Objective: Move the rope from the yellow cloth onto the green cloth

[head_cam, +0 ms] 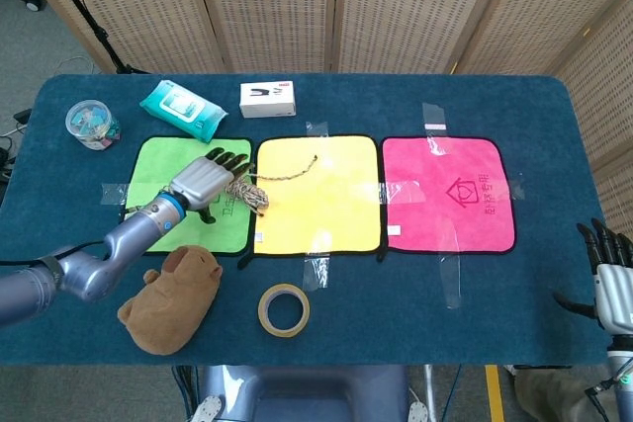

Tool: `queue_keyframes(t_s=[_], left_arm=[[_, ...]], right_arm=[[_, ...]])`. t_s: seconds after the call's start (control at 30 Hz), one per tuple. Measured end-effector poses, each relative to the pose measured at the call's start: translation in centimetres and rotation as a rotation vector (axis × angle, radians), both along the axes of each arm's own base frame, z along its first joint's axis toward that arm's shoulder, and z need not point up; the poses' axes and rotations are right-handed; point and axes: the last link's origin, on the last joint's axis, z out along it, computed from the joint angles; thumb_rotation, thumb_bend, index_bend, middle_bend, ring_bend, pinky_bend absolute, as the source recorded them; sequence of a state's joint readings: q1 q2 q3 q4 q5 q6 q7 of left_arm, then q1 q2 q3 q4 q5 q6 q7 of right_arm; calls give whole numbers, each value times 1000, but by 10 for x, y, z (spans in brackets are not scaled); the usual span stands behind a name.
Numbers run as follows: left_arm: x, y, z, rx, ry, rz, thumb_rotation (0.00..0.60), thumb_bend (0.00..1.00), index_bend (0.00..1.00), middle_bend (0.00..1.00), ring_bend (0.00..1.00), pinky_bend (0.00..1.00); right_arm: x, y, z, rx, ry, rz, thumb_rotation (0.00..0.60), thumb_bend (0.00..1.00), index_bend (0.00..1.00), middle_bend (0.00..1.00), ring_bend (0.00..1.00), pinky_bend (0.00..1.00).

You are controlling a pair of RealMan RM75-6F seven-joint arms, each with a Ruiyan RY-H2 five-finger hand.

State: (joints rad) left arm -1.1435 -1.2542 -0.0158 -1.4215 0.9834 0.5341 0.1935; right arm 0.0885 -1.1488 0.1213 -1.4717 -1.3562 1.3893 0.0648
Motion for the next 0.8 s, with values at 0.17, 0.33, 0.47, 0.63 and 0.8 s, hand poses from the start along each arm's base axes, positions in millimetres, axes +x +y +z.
queue_keyframes(t_s=[0.17, 0.33, 0.47, 0.63, 0.8], left_arm=[[17, -5, -39, -67, -12, -12, 600, 108, 0, 0, 0, 0], [26, -5, -63, -104, 12, -23, 600, 108, 0, 0, 0, 0], [27, -4, -68, -110, 43, -34, 600, 108, 0, 0, 0, 0], [22, -3, -65, -108, 61, -22, 600, 109, 0, 0, 0, 0], [12, -2, -55, -92, 71, -6, 600, 108, 0, 0, 0, 0]], right_arm=[[0, 1, 2, -6, -1, 0, 600, 0, 0, 0, 0, 0], [-2, 1, 4, -16, 1, -8, 600, 0, 0, 0, 0, 0], [-3, 1, 5, -22, 3, -12, 600, 0, 0, 0, 0, 0], [-4, 1, 5, -22, 3, -17, 600, 0, 0, 0, 0, 0], [-4, 0, 4, -19, 5, -17, 600, 0, 0, 0, 0, 0]])
